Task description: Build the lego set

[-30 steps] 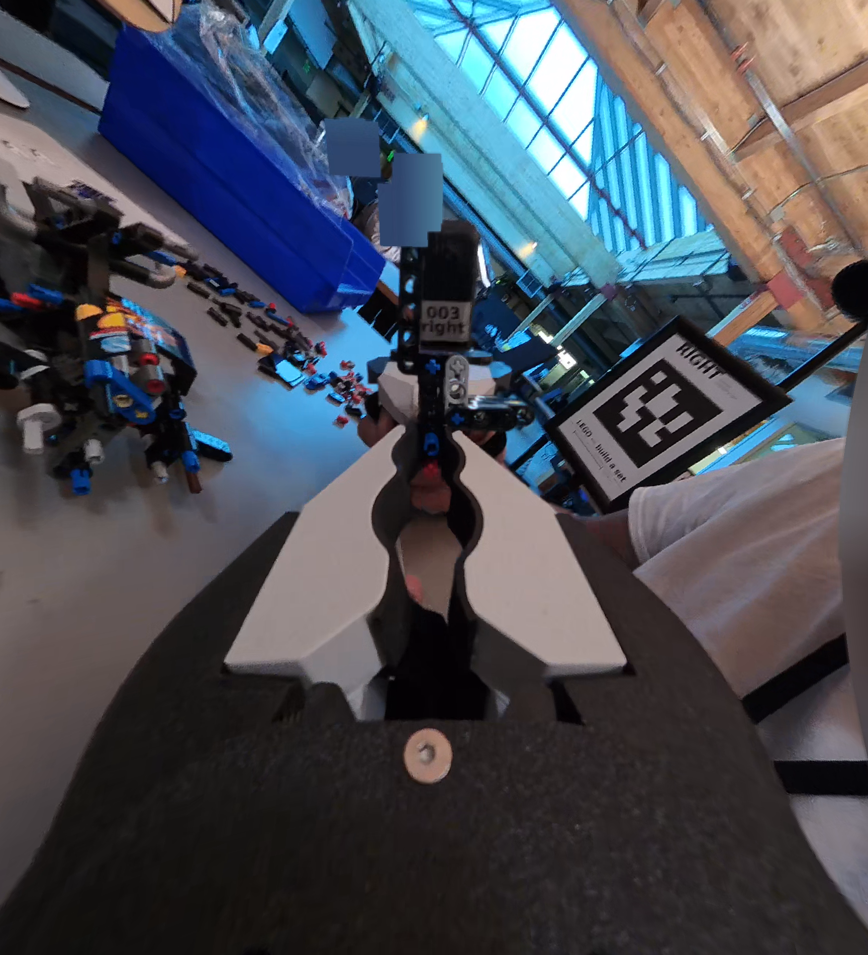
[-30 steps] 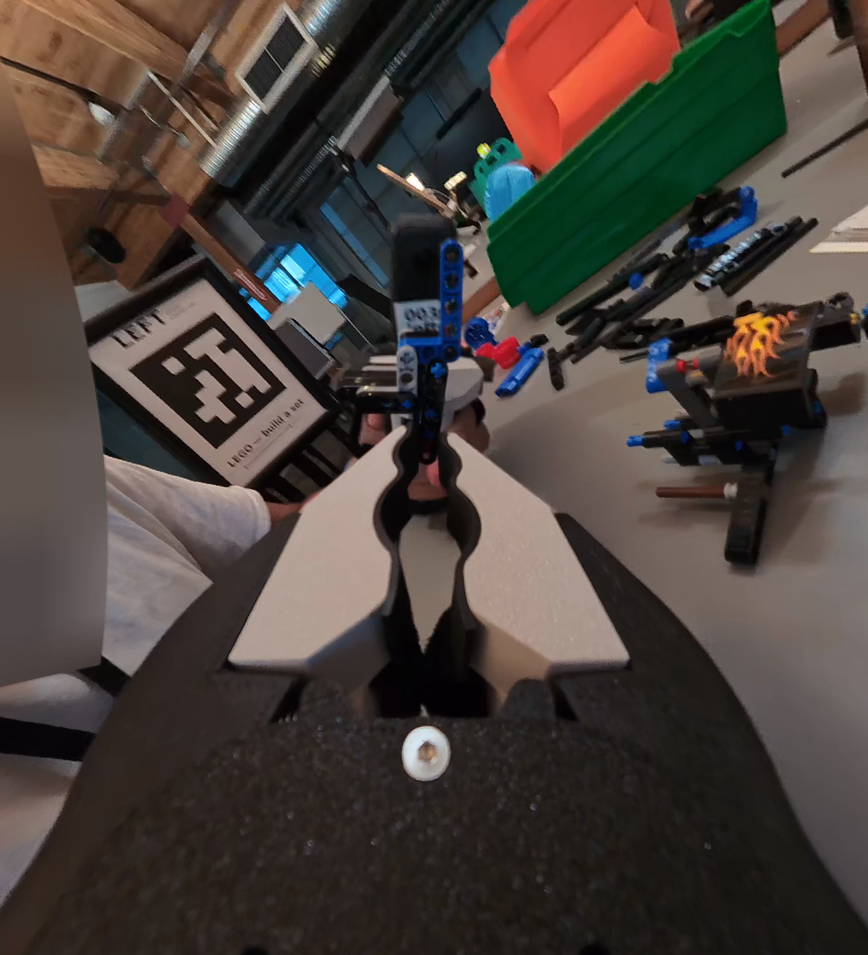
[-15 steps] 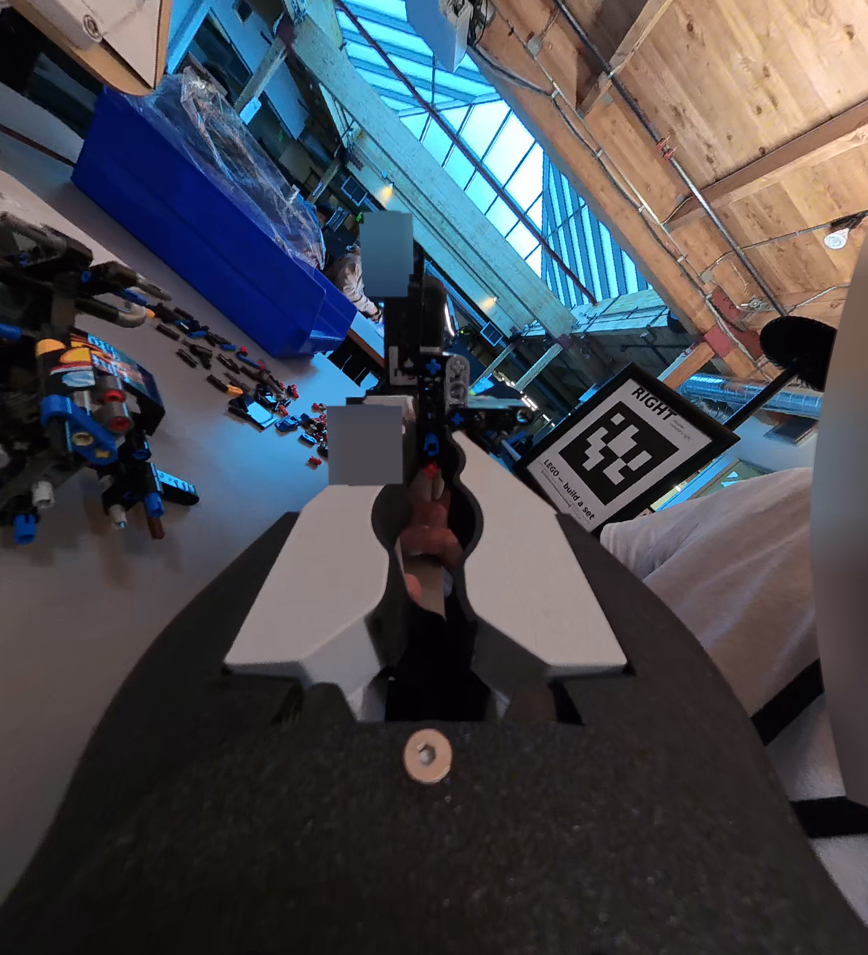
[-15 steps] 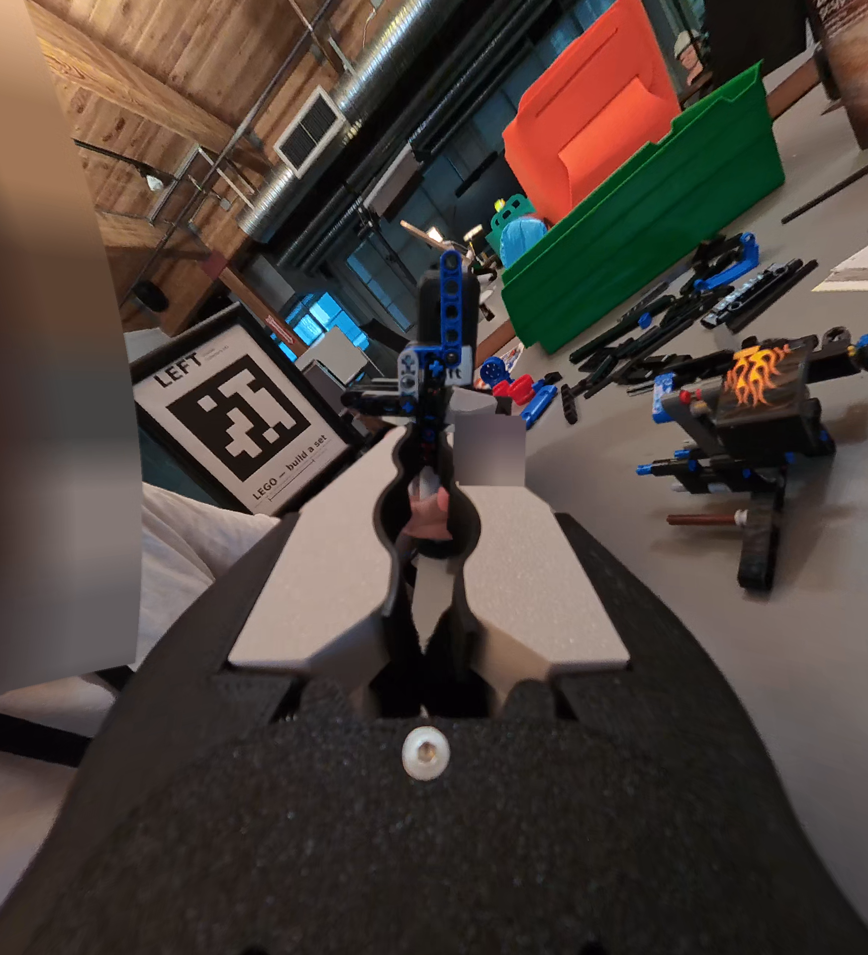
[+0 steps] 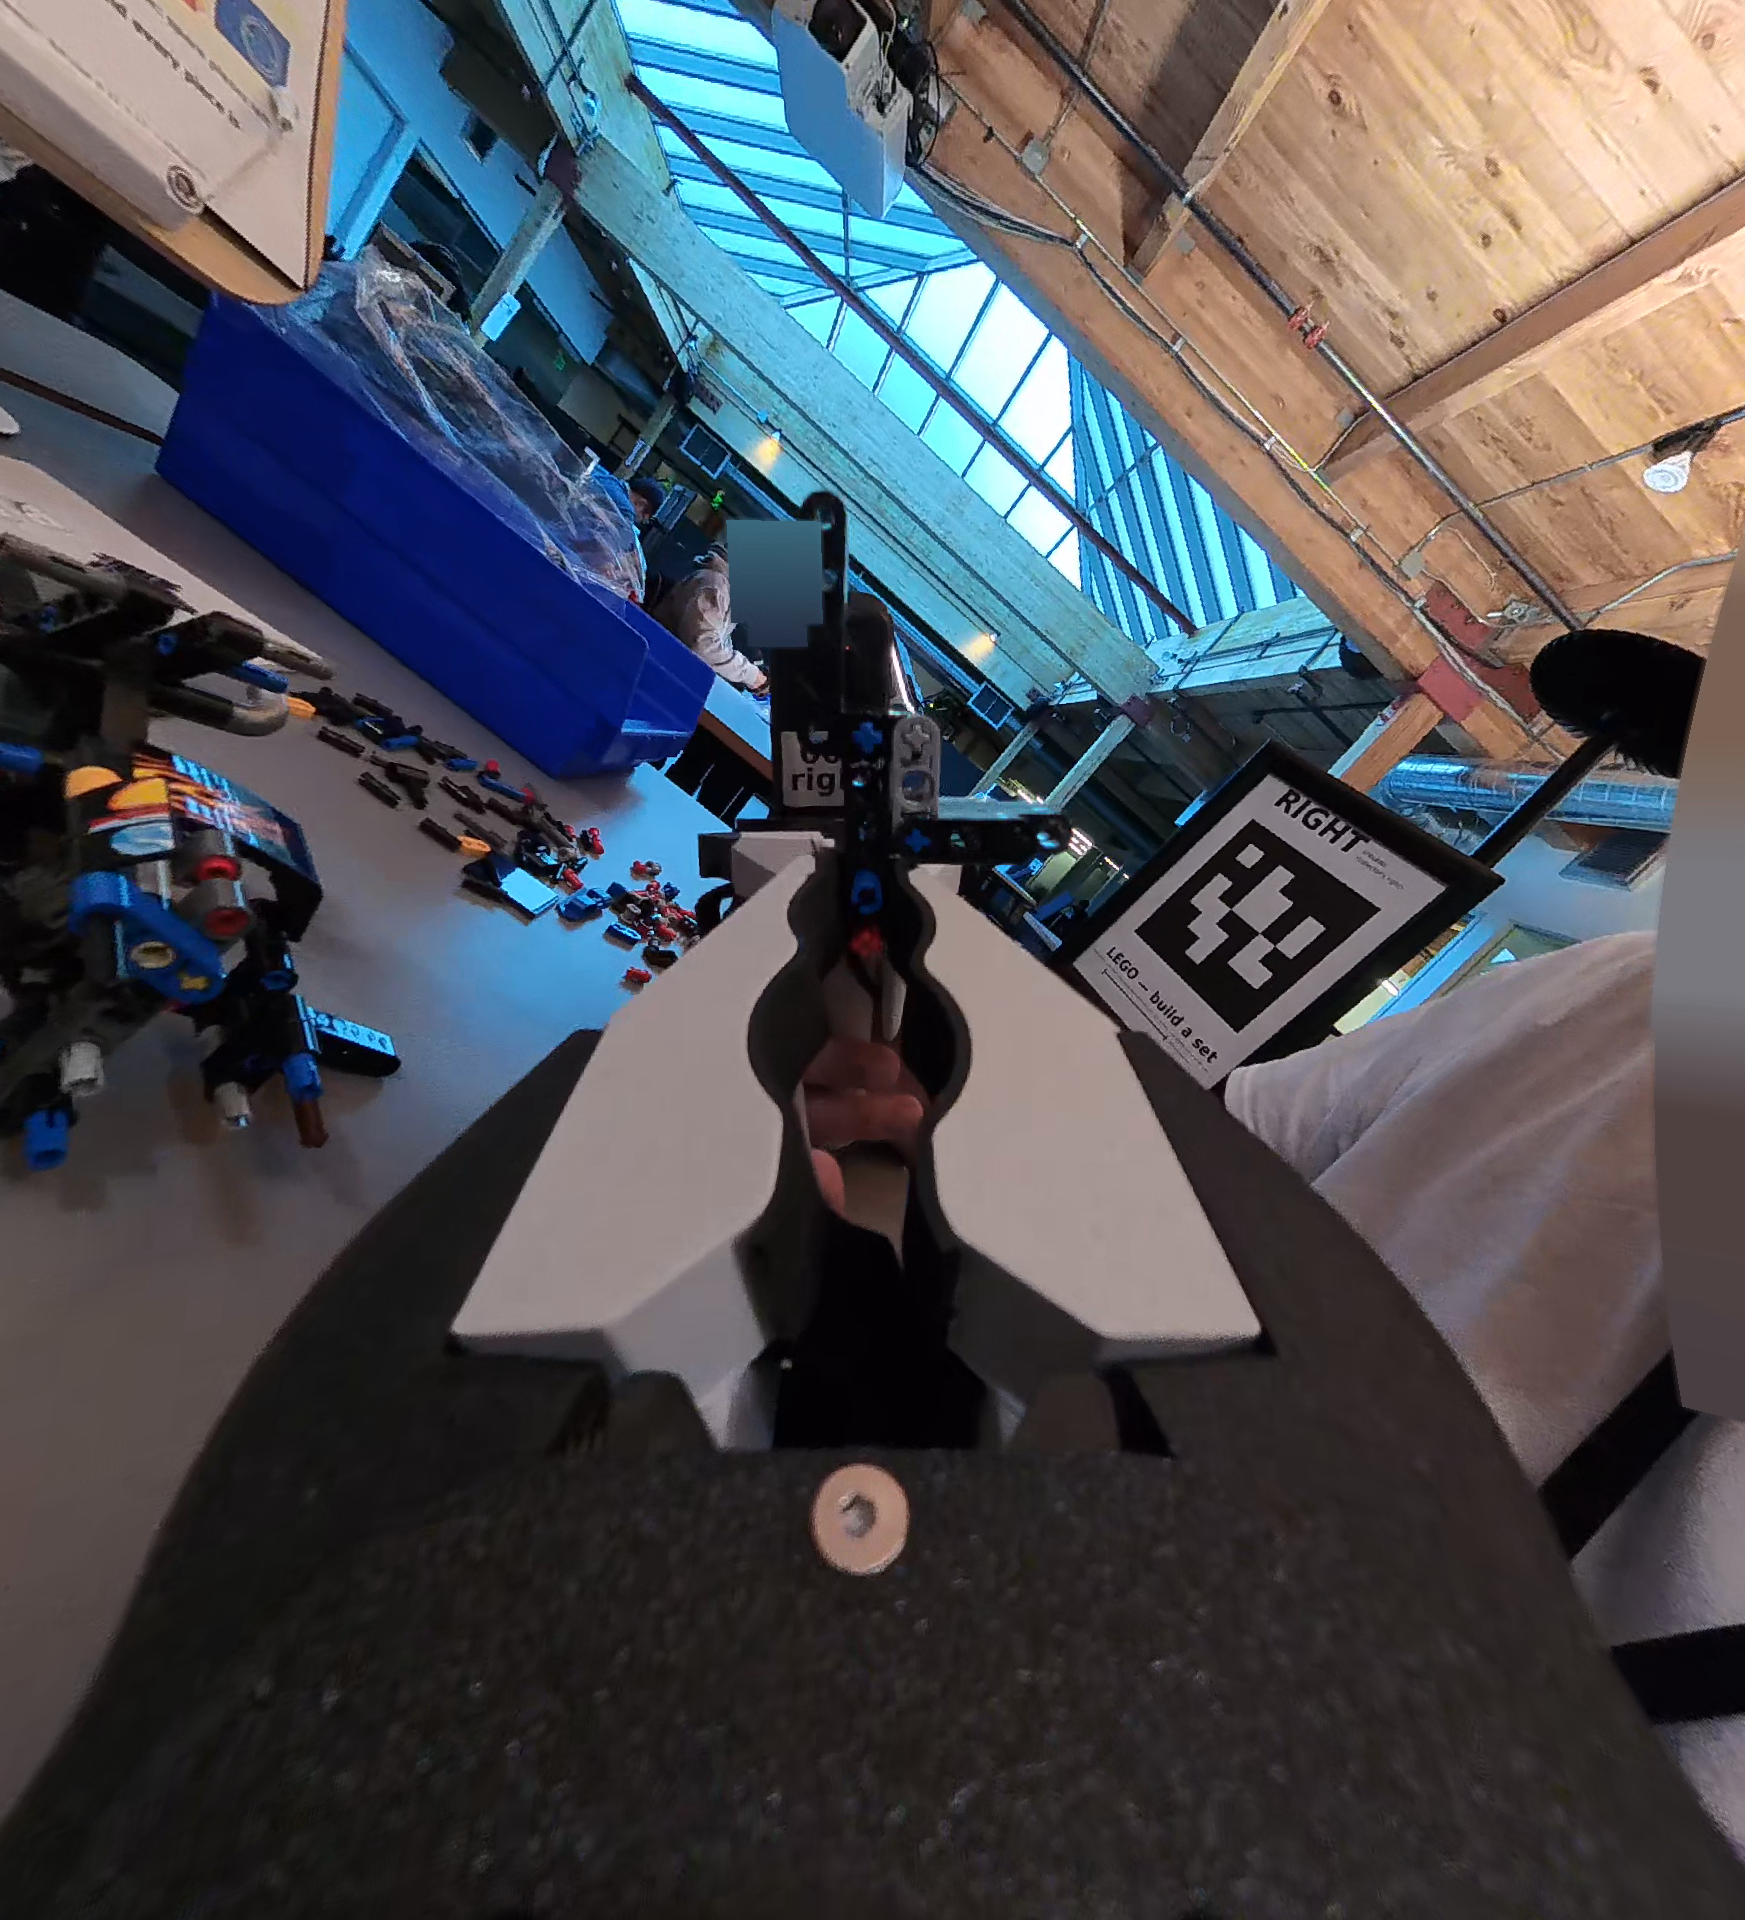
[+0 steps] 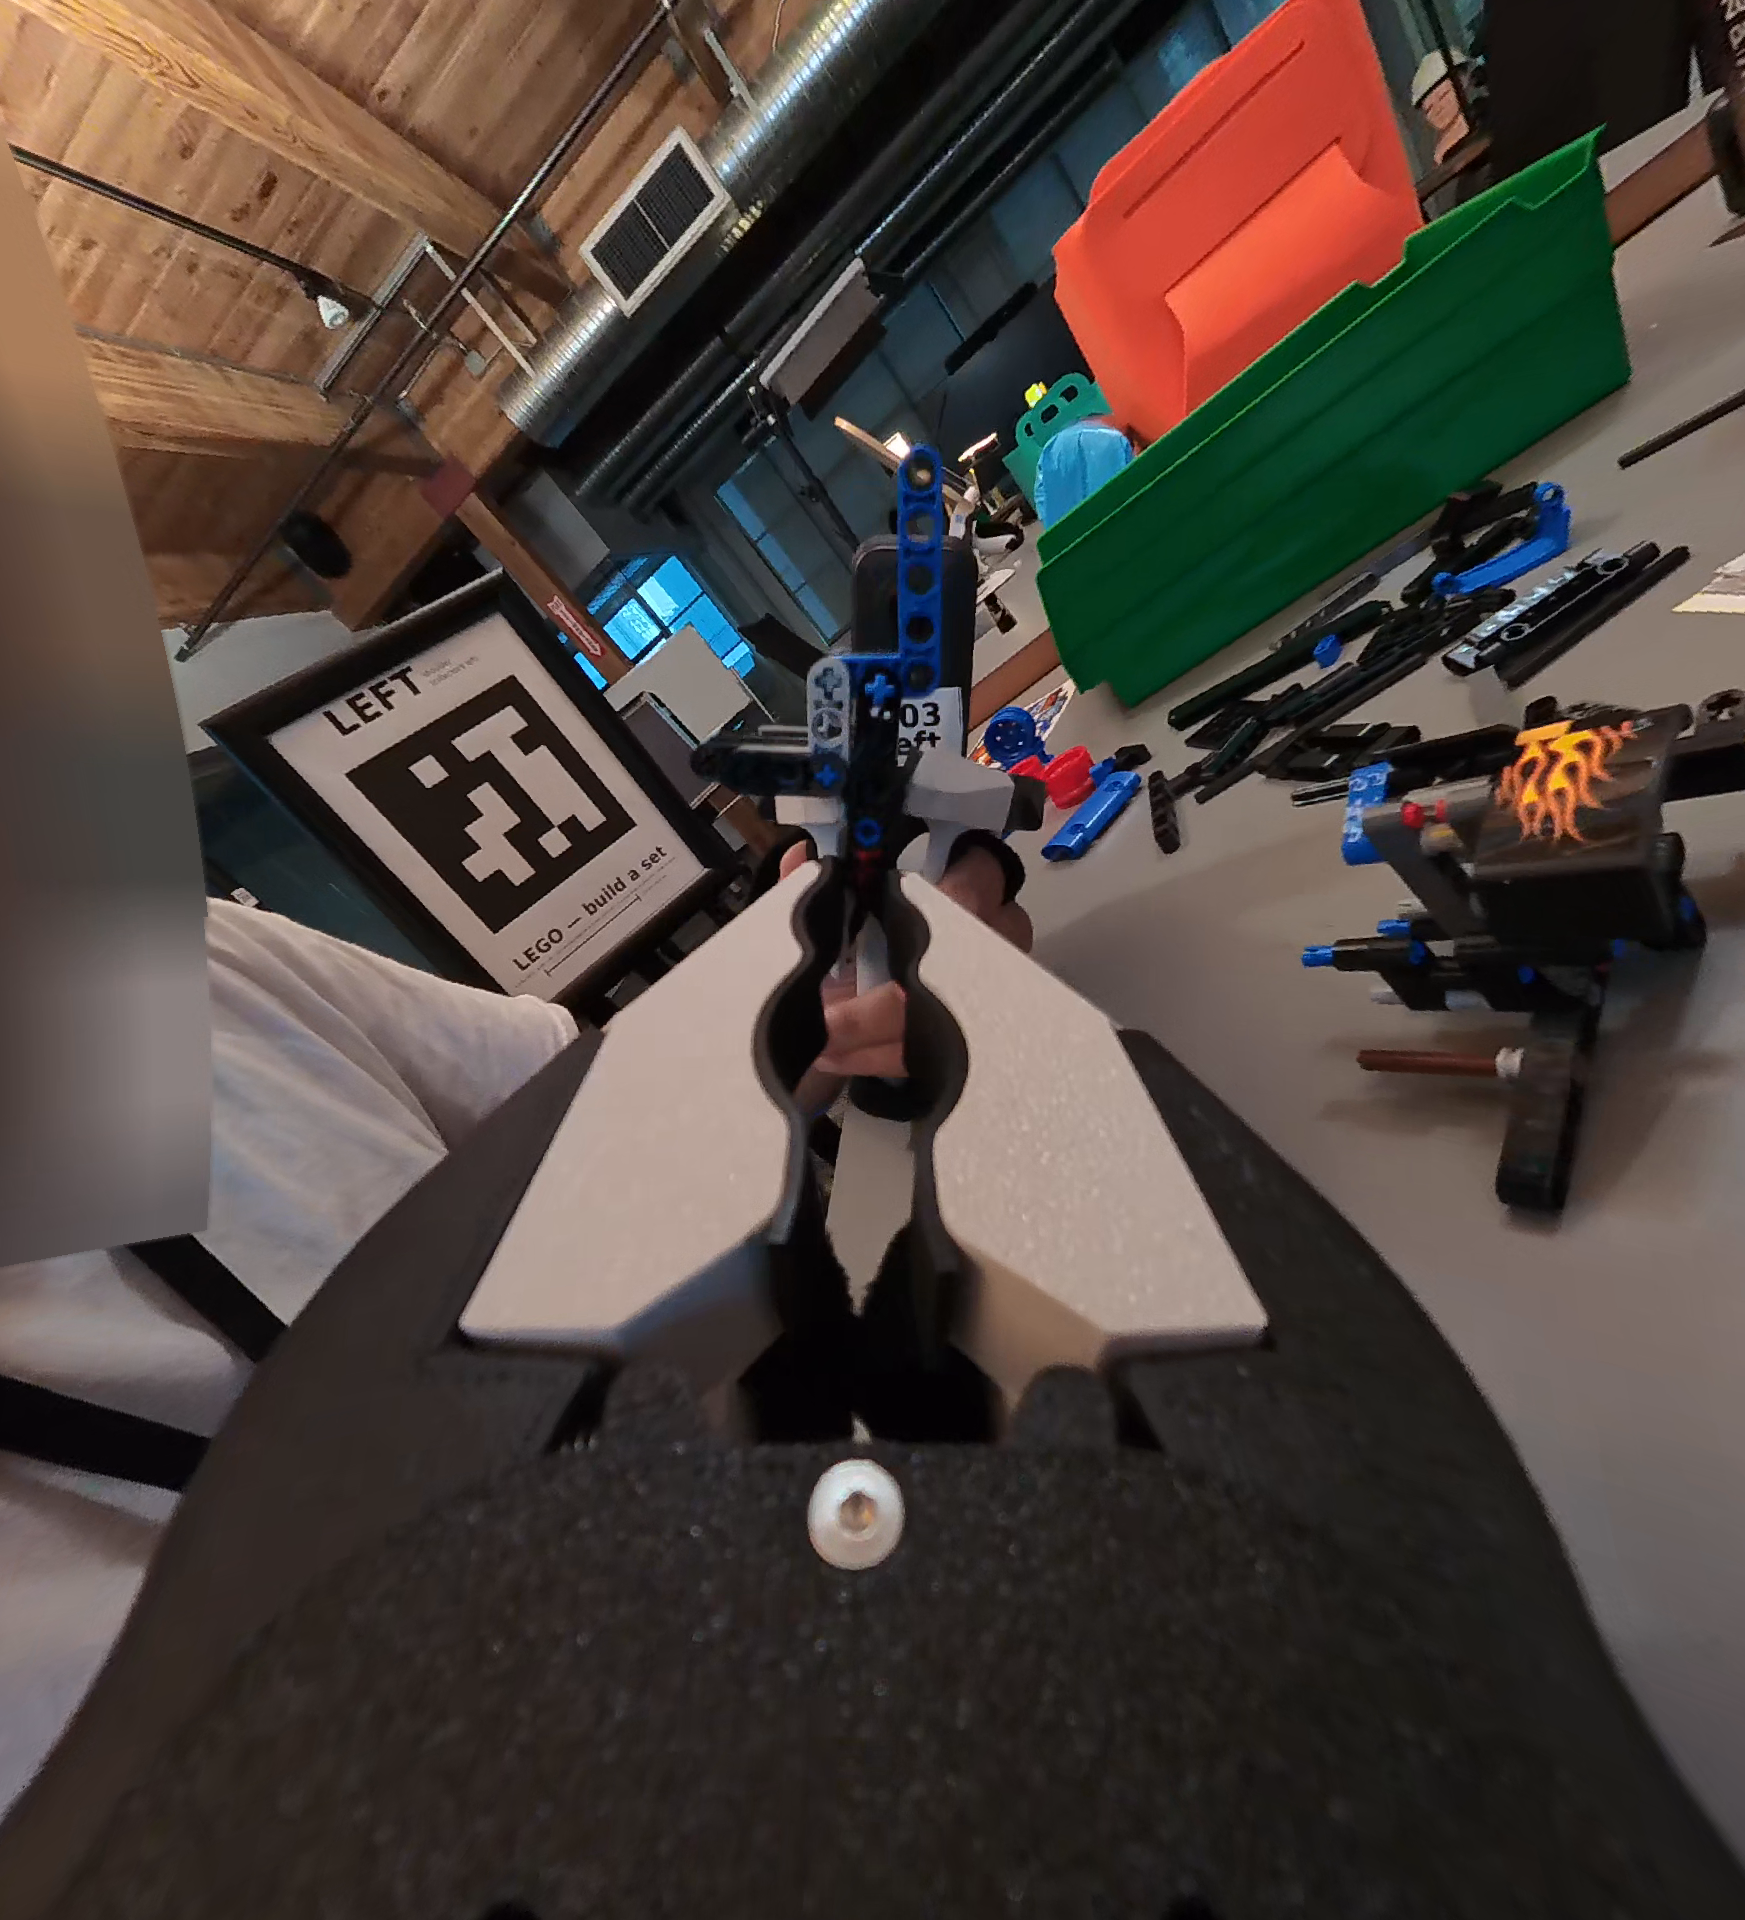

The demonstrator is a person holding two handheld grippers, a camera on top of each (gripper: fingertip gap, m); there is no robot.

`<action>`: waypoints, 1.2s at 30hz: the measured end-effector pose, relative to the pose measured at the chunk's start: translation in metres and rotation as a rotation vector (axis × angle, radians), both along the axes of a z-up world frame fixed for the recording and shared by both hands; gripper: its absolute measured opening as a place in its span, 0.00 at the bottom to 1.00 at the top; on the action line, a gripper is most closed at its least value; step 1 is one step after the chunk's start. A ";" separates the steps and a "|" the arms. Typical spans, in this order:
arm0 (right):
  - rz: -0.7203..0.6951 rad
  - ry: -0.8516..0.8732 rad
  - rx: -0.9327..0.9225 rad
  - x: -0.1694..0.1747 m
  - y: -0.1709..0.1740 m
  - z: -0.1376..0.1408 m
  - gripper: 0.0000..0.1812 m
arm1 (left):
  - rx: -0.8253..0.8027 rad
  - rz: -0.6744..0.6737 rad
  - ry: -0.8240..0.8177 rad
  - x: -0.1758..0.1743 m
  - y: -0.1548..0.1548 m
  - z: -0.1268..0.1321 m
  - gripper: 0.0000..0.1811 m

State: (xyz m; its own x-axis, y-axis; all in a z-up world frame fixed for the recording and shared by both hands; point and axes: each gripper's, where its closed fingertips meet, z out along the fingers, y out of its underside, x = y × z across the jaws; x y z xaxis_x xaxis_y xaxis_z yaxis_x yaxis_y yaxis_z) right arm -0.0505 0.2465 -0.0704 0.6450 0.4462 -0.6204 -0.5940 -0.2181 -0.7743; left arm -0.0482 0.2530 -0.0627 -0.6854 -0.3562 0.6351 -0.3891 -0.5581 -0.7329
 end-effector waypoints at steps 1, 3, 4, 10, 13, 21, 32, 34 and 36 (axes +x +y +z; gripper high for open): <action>0.005 0.001 0.001 -0.001 -0.001 0.000 0.03 | 0.001 -0.004 -0.002 -0.001 -0.001 0.000 0.03; 0.018 0.009 0.004 -0.002 -0.002 0.001 0.04 | 0.010 0.001 -0.009 -0.001 -0.001 0.000 0.03; 0.018 0.012 0.004 -0.002 -0.003 0.001 0.03 | 0.013 0.002 -0.014 -0.002 -0.002 0.001 0.03; 0.025 0.012 -0.007 -0.001 -0.003 0.002 0.03 | 0.016 0.025 -0.035 -0.002 -0.003 0.002 0.03; 0.029 -0.006 -0.017 -0.001 -0.005 0.000 0.03 | 0.034 0.025 -0.035 -0.002 -0.005 0.001 0.03; 0.029 0.059 -0.008 0.000 -0.004 0.003 0.03 | -0.001 0.027 -0.026 0.001 -0.004 0.002 0.03; -0.010 0.037 -0.004 0.004 -0.004 0.001 0.03 | 0.019 0.059 -0.028 0.003 -0.004 0.001 0.03; -0.033 0.013 -0.003 0.004 -0.002 0.002 0.03 | -0.002 0.069 -0.028 0.003 -0.001 0.003 0.03; -0.068 -0.129 -0.031 0.001 0.000 -0.002 0.08 | -0.033 0.075 -0.041 0.002 0.003 0.007 0.03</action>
State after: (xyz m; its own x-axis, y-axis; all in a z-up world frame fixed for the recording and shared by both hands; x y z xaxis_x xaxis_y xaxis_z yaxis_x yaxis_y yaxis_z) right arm -0.0499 0.2463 -0.0728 0.7481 0.3807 -0.5435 -0.5045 -0.2057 -0.8386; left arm -0.0466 0.2559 -0.0557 -0.6837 -0.3866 0.6190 -0.3153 -0.6084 -0.7283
